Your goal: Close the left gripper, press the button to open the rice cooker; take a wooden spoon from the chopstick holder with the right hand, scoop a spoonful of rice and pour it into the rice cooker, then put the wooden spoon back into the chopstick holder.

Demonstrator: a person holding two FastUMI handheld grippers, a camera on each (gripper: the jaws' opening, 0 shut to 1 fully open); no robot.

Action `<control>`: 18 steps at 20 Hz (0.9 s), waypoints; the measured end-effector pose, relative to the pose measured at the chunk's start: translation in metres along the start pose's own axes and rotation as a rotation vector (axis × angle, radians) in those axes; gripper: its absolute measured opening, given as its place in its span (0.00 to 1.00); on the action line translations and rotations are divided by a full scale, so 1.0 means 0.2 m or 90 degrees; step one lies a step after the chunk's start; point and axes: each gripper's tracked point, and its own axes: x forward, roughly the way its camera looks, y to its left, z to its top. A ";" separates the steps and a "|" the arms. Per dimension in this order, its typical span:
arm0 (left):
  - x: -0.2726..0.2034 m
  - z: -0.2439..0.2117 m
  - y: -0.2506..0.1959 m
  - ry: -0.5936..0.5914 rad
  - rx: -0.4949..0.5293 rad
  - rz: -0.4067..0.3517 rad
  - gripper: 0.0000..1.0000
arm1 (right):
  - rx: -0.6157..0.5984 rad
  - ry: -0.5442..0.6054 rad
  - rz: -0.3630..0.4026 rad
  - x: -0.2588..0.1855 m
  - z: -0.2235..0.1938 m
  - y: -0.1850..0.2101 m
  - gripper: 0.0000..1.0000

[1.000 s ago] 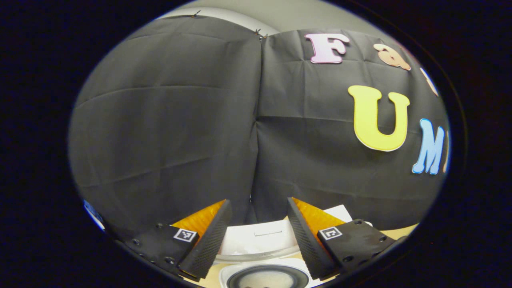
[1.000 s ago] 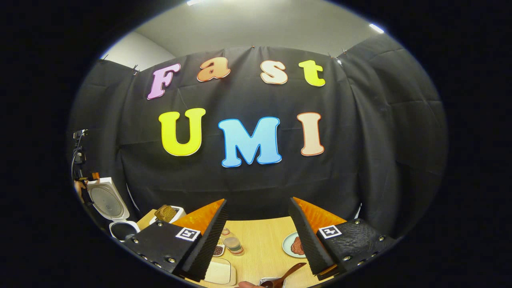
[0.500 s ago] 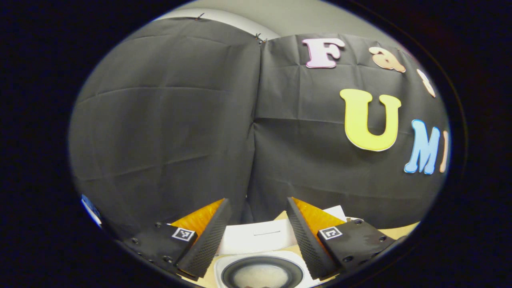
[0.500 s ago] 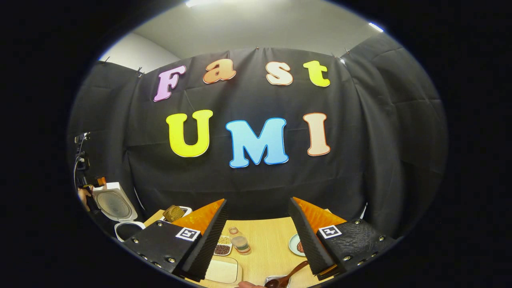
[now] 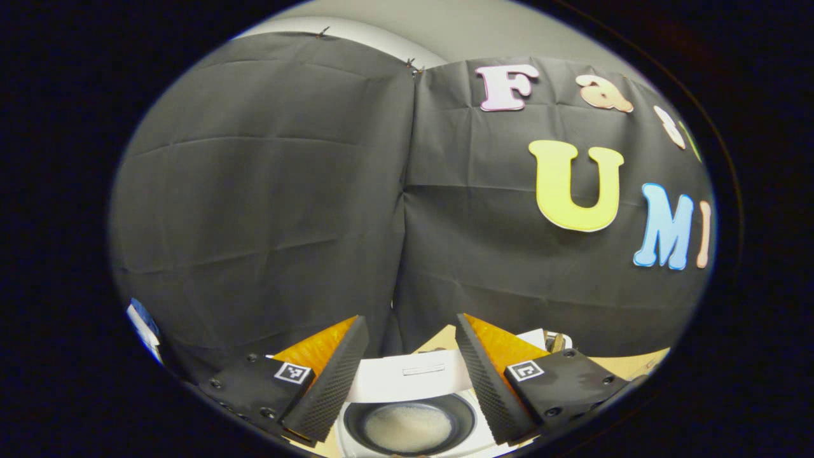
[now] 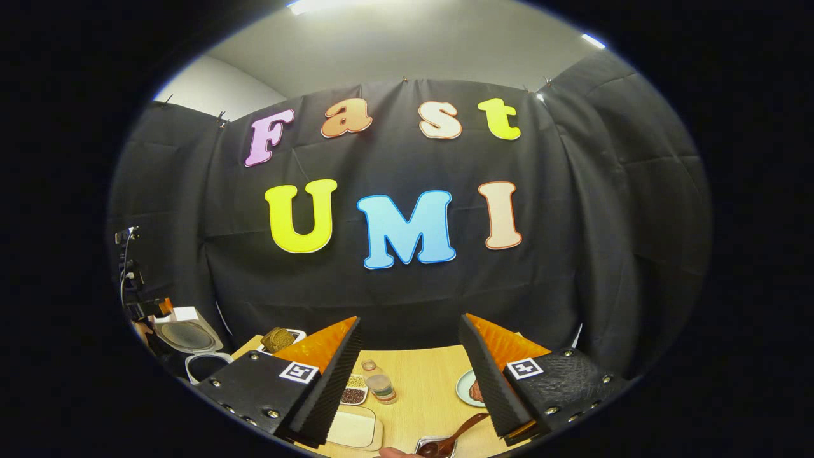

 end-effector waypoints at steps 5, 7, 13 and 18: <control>-0.14 -0.14 -0.05 0.016 -0.017 -0.008 0.96 | -0.005 0.005 0.005 -0.02 0.00 0.00 0.92; -0.19 -0.22 -0.06 0.021 -0.007 -0.010 0.96 | -0.010 0.002 0.011 0.01 -0.01 -0.01 0.92; -0.30 -0.42 -0.07 0.033 0.005 -0.017 0.96 | -0.026 0.004 0.027 0.00 0.00 0.06 0.92; -0.35 -0.57 -0.10 0.051 0.008 -0.018 0.99 | -0.031 0.009 0.037 0.01 -0.02 0.12 0.92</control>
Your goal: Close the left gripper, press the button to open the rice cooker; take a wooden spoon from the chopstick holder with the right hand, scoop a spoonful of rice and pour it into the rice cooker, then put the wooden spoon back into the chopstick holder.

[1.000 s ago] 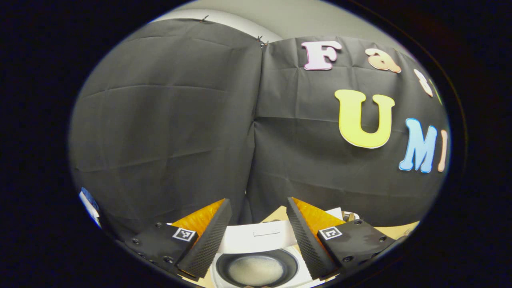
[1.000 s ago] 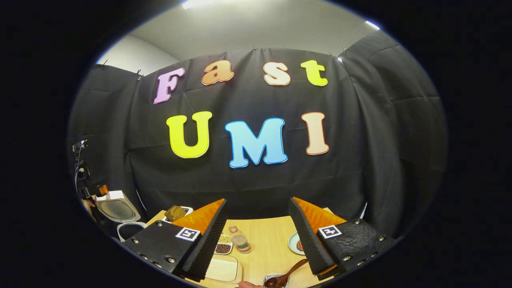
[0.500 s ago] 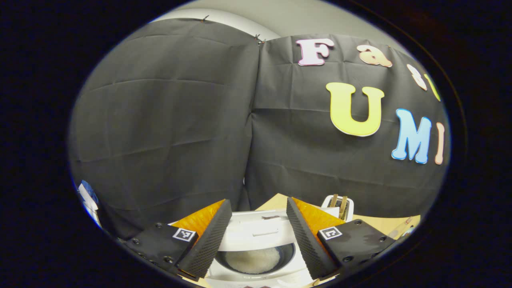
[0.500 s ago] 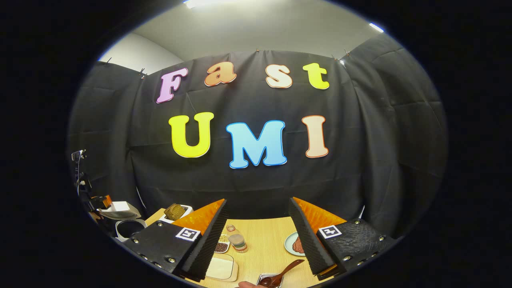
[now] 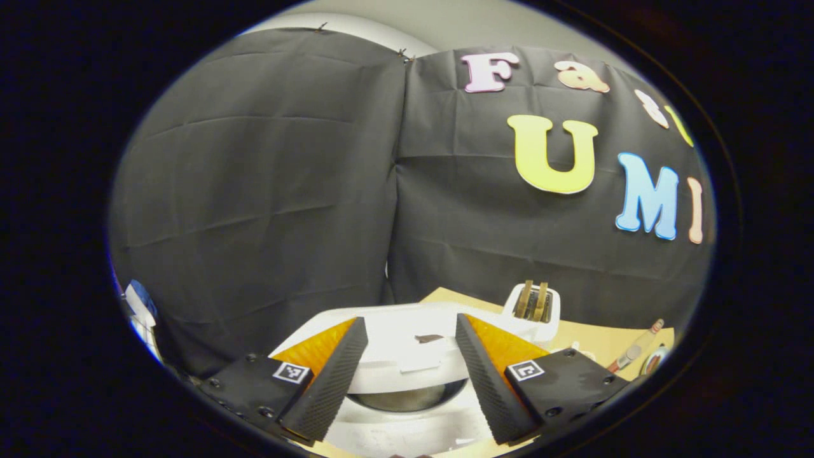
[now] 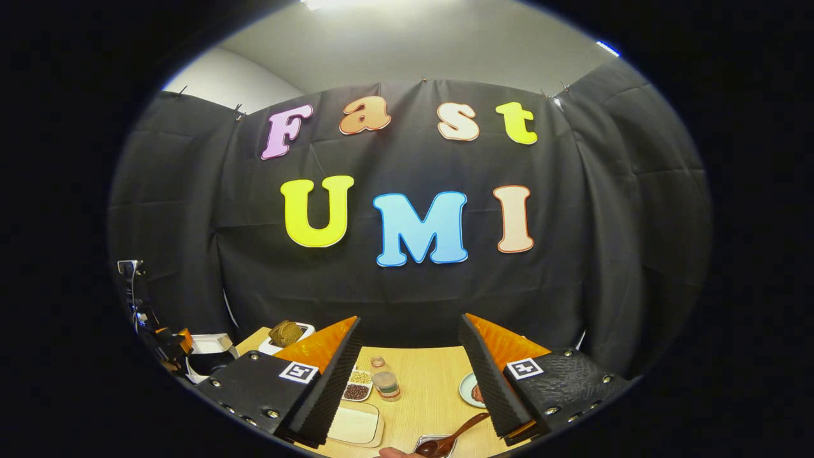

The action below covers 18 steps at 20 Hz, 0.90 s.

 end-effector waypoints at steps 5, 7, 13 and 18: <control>0.02 -0.16 -0.02 0.034 -0.015 -0.014 0.98 | 0.000 0.011 0.012 0.01 -0.04 0.07 0.92; 0.02 -0.22 -0.03 0.043 -0.014 -0.012 0.98 | -0.002 0.012 0.010 0.01 -0.04 0.07 0.92; 0.04 -0.41 -0.07 0.089 -0.011 -0.025 0.96 | -0.001 0.020 0.002 0.01 -0.05 0.06 0.92; 0.06 -0.47 -0.07 0.088 0.005 -0.039 0.98 | -0.008 0.028 0.004 0.00 -0.10 0.10 0.92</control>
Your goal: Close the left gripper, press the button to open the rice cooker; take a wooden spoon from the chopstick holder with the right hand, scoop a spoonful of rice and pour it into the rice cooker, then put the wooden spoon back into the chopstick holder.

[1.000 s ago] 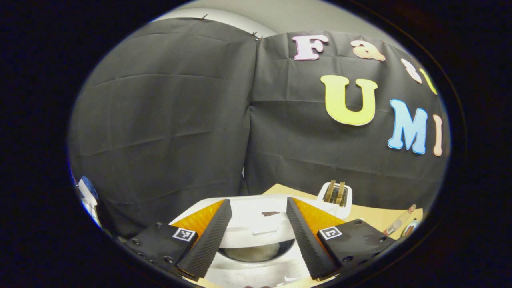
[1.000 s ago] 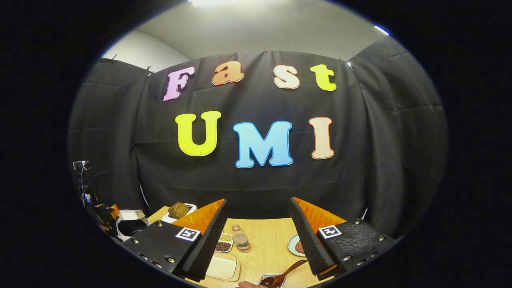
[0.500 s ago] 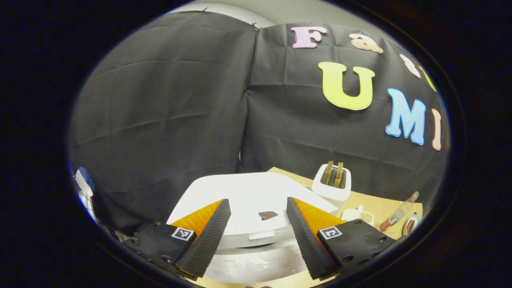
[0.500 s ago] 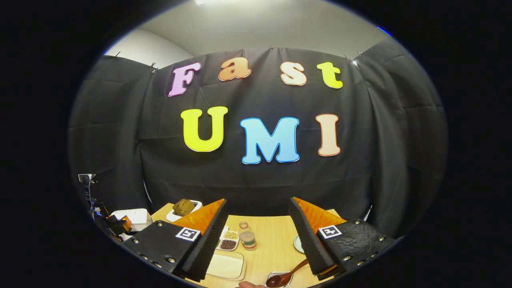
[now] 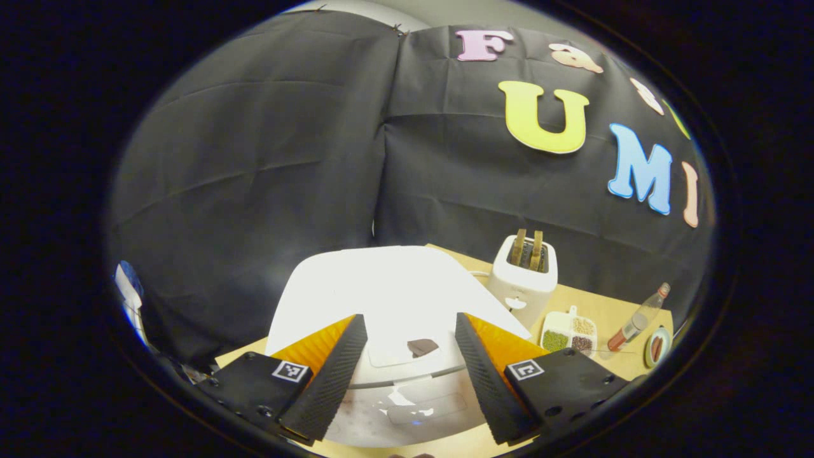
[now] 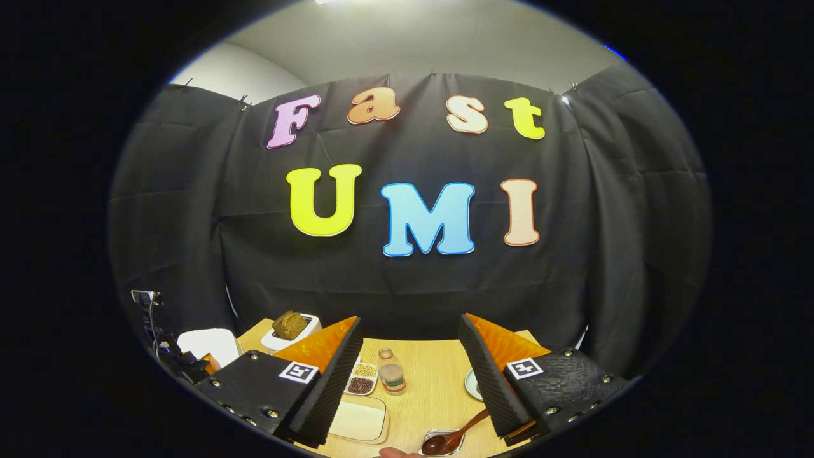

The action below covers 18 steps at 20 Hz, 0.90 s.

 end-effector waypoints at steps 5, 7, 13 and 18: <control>-0.02 -0.08 -0.02 0.004 0.016 -0.019 0.98 | 0.001 0.026 0.015 -0.02 -0.08 0.09 0.92; -0.03 -0.08 -0.01 -0.001 0.030 -0.028 0.99 | 0.002 0.024 0.011 -0.05 -0.09 0.10 0.92; -0.12 0.02 -0.01 -0.048 0.085 -0.092 0.98 | 0.018 -0.019 -0.023 -0.15 -0.08 0.04 0.93; -0.45 0.48 -0.15 -0.151 0.060 -0.146 0.95 | 0.044 -0.038 -0.041 -0.23 -0.06 -0.06 0.92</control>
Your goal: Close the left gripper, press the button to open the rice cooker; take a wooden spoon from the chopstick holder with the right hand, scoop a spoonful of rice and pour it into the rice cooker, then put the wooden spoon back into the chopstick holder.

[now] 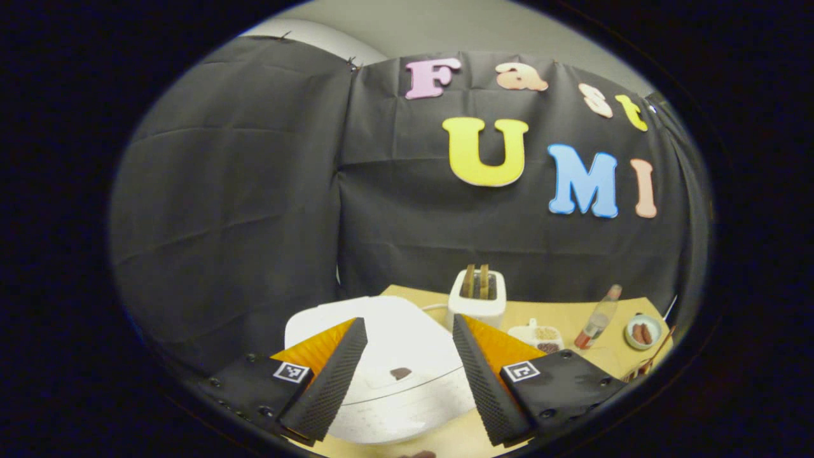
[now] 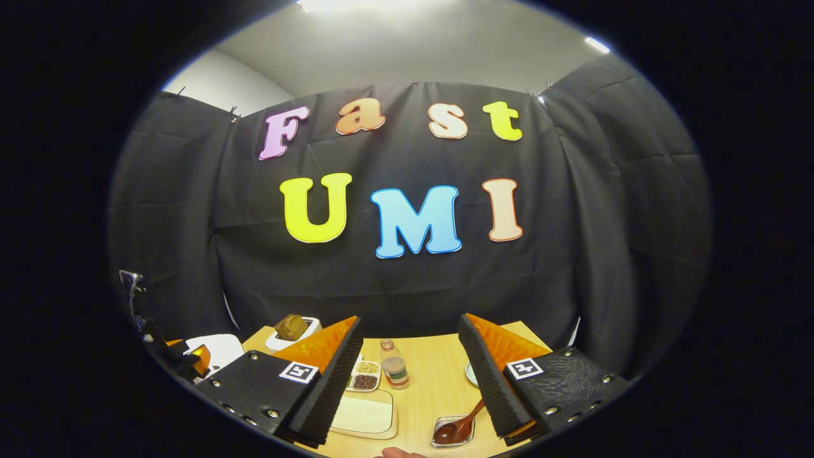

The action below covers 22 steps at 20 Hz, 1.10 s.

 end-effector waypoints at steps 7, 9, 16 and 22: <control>-0.43 0.54 -0.60 -0.095 -0.041 -0.116 0.94 | -0.003 -0.032 0.021 -0.02 0.12 -0.15 0.92; -0.55 0.60 -0.77 -0.117 -0.044 -0.140 0.94 | -0.016 -0.042 0.027 -0.04 0.15 -0.21 0.92; -0.75 0.60 -1.09 -0.129 -0.052 -0.158 0.96 | -0.043 -0.054 0.053 -0.09 0.18 -0.37 0.92; -0.80 0.61 -1.11 -0.134 -0.027 -0.131 0.96 | -0.019 -0.026 0.073 -0.08 0.11 -0.43 0.92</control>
